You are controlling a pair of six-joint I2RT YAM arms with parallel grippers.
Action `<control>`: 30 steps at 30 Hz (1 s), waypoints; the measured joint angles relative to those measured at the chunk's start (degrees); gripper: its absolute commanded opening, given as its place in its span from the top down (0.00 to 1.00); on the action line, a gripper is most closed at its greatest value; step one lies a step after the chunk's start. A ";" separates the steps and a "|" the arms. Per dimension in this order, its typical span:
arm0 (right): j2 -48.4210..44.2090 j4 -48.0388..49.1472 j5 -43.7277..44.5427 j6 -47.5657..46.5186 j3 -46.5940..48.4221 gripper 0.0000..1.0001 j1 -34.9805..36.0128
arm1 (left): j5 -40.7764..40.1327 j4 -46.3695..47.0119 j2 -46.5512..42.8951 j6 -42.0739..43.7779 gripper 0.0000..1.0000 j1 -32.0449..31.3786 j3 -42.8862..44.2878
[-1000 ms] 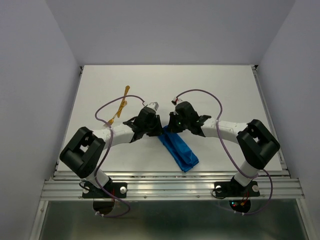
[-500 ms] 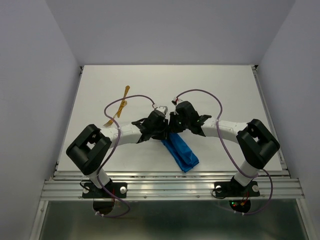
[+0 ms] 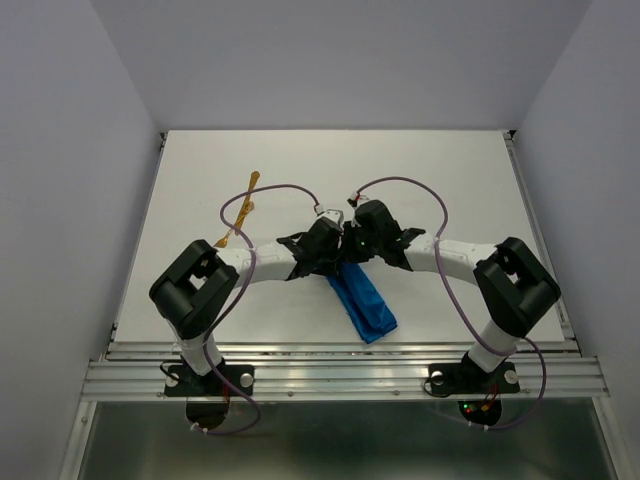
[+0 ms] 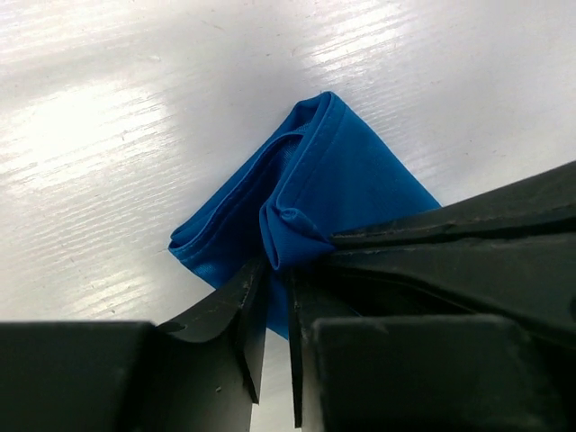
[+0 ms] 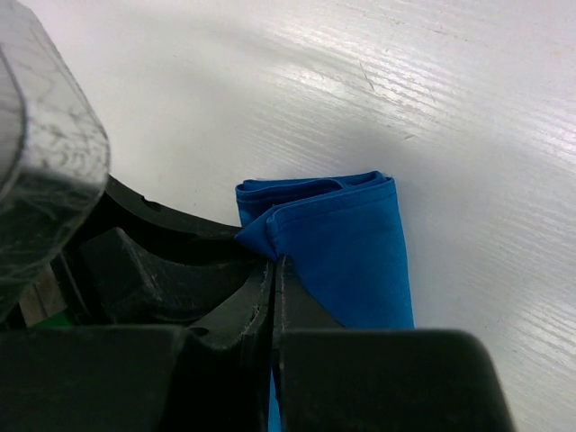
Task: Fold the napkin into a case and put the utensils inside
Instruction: Grasp the top corner of the smaller rectangle folded napkin from the folded napkin.
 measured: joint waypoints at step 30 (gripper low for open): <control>-1.75 -3.65 1.57 -2.64 -1.44 0.99 0.17 | 7.28 2.84 -4.13 -4.35 1.00 1.66 -2.62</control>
